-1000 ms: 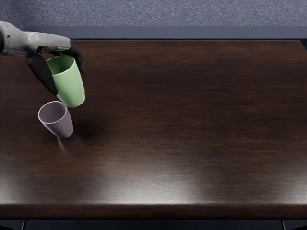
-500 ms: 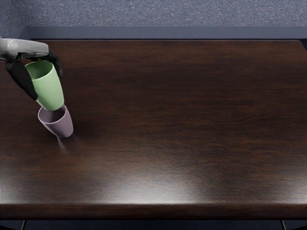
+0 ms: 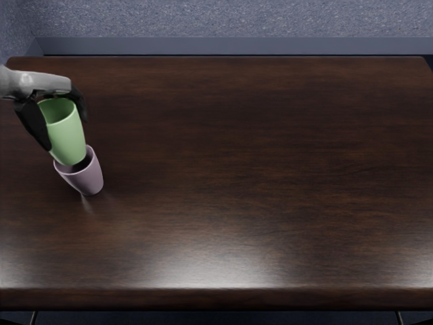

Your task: Pick up cup and place in cup with left hand

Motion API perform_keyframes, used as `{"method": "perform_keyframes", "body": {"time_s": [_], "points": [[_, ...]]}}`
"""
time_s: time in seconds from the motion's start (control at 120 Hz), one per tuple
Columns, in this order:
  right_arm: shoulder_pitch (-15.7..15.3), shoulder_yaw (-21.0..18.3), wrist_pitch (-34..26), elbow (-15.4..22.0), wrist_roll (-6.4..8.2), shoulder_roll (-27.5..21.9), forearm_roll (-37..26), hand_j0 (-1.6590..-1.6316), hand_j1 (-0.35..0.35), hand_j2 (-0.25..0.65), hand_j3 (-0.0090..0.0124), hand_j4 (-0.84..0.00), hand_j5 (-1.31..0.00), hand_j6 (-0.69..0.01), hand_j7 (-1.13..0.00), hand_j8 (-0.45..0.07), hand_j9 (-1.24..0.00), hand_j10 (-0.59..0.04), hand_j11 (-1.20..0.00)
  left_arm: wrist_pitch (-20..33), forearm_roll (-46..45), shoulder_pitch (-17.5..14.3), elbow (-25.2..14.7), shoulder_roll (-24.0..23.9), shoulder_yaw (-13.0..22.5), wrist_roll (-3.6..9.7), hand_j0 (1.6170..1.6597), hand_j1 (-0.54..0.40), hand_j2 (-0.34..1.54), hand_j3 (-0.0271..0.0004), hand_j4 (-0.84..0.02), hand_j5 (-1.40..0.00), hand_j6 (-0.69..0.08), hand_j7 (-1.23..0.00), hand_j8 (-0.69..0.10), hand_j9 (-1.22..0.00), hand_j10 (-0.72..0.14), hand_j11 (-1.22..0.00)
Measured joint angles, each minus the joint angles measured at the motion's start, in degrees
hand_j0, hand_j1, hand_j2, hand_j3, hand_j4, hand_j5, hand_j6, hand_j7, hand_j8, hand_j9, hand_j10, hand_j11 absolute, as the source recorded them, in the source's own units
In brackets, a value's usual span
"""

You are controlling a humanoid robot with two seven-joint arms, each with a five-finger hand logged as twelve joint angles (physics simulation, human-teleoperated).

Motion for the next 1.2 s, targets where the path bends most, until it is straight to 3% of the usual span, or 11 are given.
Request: {"method": "perform_keyframes", "body": {"time_s": [0.292,1.2], "points": [[0.2,0.0,0.0,-0.1,0.03,0.0,0.0,-1.6581,-0.320,-0.005,0.0000,-0.024,-0.03,-0.024,-0.03,-0.024,-0.03,-0.024,-0.03,0.0,1.5,0.3,-0.1,-0.1,0.0,0.00,1.6497,-0.154,0.12,0.0000,-0.489,-0.69,-0.279,-0.69,-0.216,-0.70,-0.336,-0.70],[0.2,0.0,0.0,-0.2,0.04,0.0,0.0,-1.6581,-0.320,-0.005,0.0000,-0.024,-0.03,-0.024,-0.03,-0.024,-0.03,-0.024,-0.03,0.1,3.6,1.5,0.2,-2.0,0.2,-0.01,1.6536,-0.085,0.05,0.0000,-0.500,-0.64,-0.349,-0.65,-0.284,-0.65,-0.397,-0.66]]}}
